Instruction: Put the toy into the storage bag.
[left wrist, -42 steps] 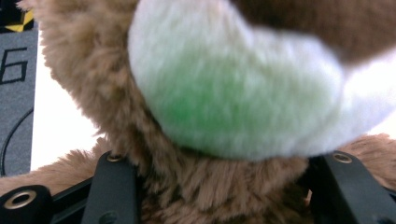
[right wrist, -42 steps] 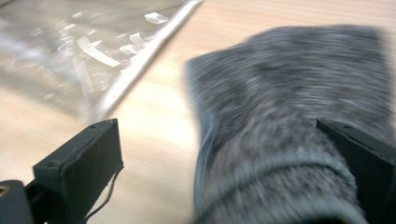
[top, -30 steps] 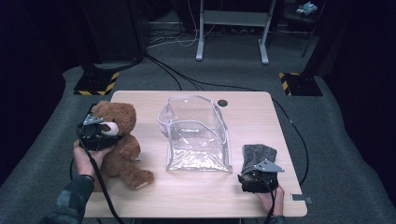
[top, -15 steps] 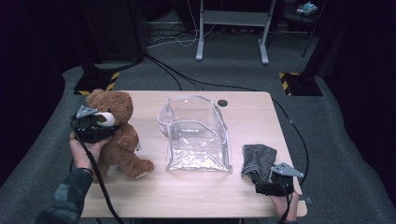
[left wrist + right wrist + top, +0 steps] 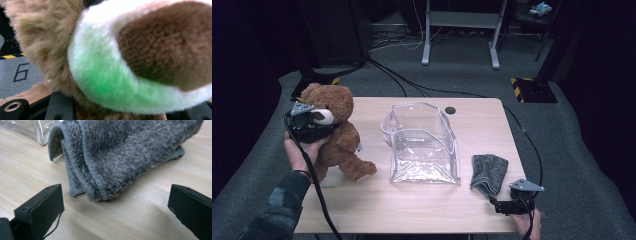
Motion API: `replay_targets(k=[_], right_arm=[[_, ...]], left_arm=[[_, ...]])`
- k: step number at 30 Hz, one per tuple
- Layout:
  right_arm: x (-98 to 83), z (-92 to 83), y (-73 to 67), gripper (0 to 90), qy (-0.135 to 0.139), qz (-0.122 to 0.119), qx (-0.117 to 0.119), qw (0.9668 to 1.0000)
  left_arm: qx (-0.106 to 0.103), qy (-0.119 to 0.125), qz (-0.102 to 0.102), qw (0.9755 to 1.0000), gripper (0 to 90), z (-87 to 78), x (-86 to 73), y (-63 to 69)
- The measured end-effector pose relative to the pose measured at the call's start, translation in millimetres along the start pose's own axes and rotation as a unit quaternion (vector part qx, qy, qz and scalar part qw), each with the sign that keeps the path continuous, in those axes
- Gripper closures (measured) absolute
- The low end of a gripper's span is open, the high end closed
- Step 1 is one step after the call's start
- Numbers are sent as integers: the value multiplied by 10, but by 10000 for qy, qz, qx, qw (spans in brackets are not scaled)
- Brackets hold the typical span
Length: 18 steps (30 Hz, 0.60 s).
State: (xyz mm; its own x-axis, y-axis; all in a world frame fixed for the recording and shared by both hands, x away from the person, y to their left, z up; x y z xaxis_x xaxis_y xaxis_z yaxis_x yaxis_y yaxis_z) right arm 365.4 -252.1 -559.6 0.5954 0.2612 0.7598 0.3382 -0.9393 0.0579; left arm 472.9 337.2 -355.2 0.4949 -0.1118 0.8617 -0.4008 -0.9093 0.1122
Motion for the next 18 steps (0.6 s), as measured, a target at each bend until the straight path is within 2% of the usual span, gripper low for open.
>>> replay_targets(k=[3, 4, 7, 10, 13, 14, 18], right_arm=[[-17, 24, 5, 0, -141, 42, -11, 9999], [-19, 35, 16, 0, -151, -53, -58, 9999], [-21, 62, -23, 0, -292, -127, -212, 9993], [-17, 64, -21, 0, -290, -89, -208, 9993], [-18, 70, -7, 0, -290, -163, -218, 9992], [-15, 73, -14, 0, -283, -97, -238, 9993], [-16, 71, -12, 0, -287, -90, -232, 9993]], left_arm=[[21, 17, 25, 10000, 467, 7, 87, -7], [39, 46, 21, 10000, 467, 12, 115, -10], [60, 92, 50, 9999, 467, 12, 195, -15], [108, 149, 57, 9998, 466, 15, 273, -29], [165, 192, 92, 9996, 466, 14, 353, -46], [170, 201, 76, 9996, 466, 17, 382, -49], [192, 263, 76, 9994, 465, 19, 507, -61]])
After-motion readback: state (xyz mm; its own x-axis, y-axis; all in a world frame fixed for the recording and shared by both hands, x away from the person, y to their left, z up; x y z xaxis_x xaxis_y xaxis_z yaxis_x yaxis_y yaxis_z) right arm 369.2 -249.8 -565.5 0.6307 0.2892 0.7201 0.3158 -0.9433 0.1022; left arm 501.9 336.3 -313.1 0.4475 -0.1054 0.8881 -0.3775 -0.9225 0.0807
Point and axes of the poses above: each handheld gripper's, and its own axes: z roughly forward along the jaws, x roughly out of its top, y roughly to its right, the point moved 5 cm from there along z, roughly forward along the jaws, and after that the axes turned 9 degrees about -x, right-handed, at the moved point
